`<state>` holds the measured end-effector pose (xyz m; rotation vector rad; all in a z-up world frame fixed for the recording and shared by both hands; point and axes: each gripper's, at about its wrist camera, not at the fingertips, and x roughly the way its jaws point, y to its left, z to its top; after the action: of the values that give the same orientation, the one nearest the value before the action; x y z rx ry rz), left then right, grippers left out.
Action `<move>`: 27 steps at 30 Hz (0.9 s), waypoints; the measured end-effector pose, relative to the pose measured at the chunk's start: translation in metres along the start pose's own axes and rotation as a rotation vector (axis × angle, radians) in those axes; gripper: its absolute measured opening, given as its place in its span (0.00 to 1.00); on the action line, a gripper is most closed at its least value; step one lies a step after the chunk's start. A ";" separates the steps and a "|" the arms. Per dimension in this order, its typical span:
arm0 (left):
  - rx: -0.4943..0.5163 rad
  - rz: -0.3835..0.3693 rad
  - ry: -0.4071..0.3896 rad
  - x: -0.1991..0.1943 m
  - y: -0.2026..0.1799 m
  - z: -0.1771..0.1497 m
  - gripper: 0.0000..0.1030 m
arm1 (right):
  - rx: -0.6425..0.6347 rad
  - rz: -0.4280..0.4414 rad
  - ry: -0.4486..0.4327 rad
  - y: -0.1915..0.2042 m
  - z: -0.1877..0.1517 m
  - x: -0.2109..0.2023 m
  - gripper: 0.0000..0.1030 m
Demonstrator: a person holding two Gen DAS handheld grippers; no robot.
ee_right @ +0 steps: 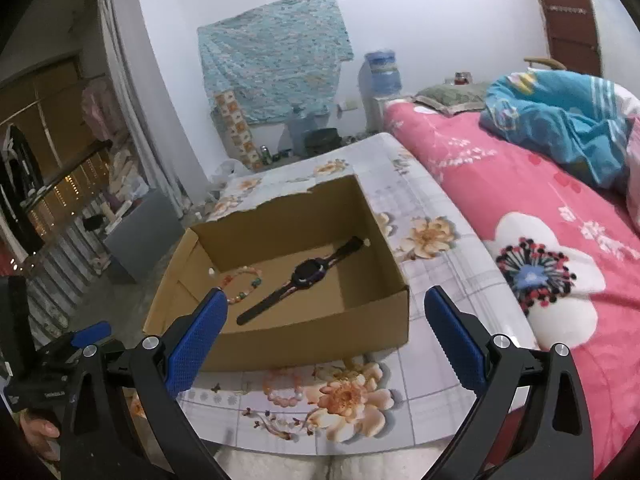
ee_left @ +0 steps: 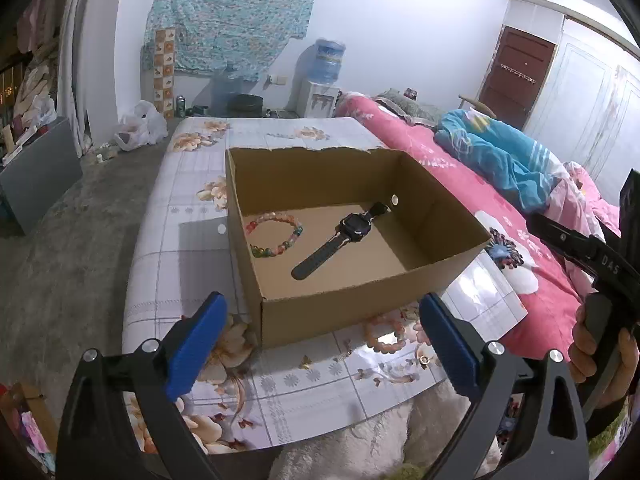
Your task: Organize jewelry
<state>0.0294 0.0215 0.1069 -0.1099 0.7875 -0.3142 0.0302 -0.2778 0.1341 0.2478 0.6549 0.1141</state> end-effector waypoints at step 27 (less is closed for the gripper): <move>-0.021 0.027 0.031 0.012 -0.003 -0.004 0.93 | -0.022 -0.060 -0.019 0.002 -0.007 -0.008 0.92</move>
<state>0.0336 0.0144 0.0964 -0.1141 0.8222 -0.2829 0.0198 -0.2759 0.1337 0.2072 0.6416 0.0612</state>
